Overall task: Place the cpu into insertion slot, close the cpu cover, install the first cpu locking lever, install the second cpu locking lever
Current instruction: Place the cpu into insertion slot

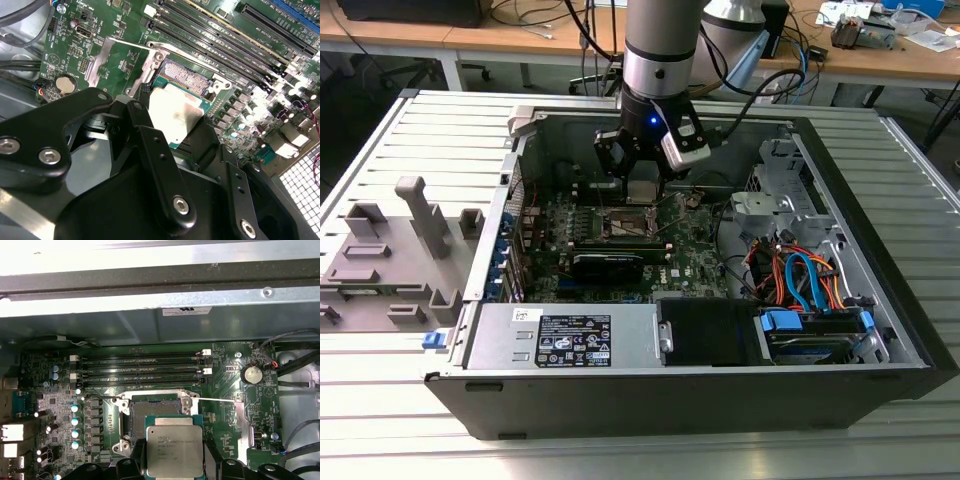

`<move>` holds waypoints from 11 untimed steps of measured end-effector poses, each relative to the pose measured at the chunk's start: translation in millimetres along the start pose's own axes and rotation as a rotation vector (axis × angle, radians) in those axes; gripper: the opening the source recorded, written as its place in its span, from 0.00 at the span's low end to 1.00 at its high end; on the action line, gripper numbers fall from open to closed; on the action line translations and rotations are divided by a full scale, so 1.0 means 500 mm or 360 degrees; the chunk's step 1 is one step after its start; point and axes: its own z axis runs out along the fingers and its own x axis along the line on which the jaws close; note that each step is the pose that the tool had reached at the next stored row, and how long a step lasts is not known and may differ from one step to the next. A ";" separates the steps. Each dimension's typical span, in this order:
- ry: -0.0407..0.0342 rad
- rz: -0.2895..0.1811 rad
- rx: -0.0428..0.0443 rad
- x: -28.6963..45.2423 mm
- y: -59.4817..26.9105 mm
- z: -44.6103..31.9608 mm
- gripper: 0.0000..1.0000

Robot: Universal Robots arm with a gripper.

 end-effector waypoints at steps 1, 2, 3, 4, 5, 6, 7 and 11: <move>0.0000 0.0001 0.0000 0.000 0.000 0.000 0.55; 0.0000 0.0002 0.0000 0.000 0.000 0.000 0.55; 0.0000 0.0004 0.0000 0.000 0.000 0.000 0.55; 0.0000 0.0006 0.0000 0.000 0.000 0.000 0.55; 0.0000 0.0008 0.0000 0.000 0.000 0.000 0.55; 0.0000 0.0011 0.0000 0.000 0.000 0.000 0.55; -0.0001 0.0018 -0.0001 0.000 0.000 0.000 0.55; -0.0002 0.0052 -0.0001 0.000 0.000 0.001 0.55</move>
